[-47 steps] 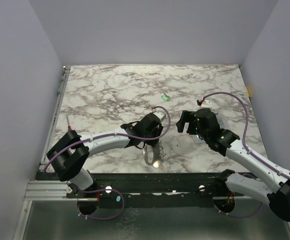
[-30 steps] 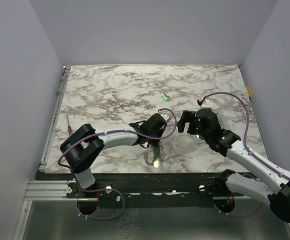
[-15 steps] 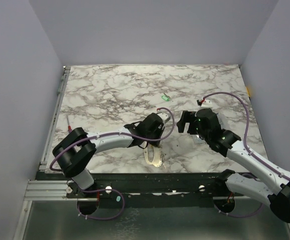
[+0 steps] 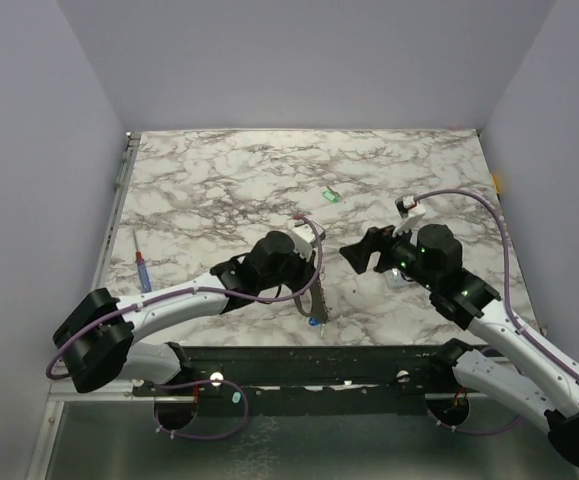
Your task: Put the keys on the keyring
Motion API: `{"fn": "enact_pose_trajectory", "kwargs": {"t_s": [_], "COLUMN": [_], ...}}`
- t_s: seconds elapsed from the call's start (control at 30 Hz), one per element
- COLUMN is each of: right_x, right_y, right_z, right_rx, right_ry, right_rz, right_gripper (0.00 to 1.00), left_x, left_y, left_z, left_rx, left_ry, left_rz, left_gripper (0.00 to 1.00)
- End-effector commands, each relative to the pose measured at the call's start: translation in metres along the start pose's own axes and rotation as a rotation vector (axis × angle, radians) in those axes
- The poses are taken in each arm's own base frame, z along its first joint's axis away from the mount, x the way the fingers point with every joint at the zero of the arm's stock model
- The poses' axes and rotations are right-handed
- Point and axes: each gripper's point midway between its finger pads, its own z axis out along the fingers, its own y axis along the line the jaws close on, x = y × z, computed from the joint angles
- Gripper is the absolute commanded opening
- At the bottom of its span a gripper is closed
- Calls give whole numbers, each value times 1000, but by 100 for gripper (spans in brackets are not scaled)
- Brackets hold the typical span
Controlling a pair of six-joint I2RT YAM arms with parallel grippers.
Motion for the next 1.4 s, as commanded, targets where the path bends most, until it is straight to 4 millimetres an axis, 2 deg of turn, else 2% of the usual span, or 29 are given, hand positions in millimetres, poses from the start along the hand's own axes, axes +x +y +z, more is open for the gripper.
{"fn": "enact_pose_trajectory", "kwargs": {"t_s": [0.0,0.07,0.13,0.43,0.6,0.83,0.97,1.13,1.37], "right_x": [4,7,2,-12,-22,-44,-49,-50,-43], "right_y": [55,69,78,95,114,137,147,155,157], "right_z": [-12,-19,-22,-21,-25,-44,-49,-53,-50], "right_rx": [-325,-412,-467,-553,-654,-771,-829,-882,-914], "right_ry": [19,34,14,-11,2,-44,-33,-22,7], "right_rz": [-49,-51,-54,-92,-132,-179,-199,-194,-176], "right_gripper": [89,88,86,70,60,54,47,37,30], "left_x": [-36,-47,-54,-75,-90,-110,-110,-110,-114], "left_y": [-8,-10,-12,-30,-43,-63,-67,-69,-72], "left_z": [-18,-30,-40,-74,-94,-130,-141,-145,-151], "left_rx": [55,72,90,185,237,307,324,334,348], "left_ry": [-152,-197,-236,-333,-353,-390,-388,-390,-413], "left_rz": [-2,-14,-20,-12,20,93,112,116,115], "left_gripper": [0,0,0,0,0,0,0,0,0]}}
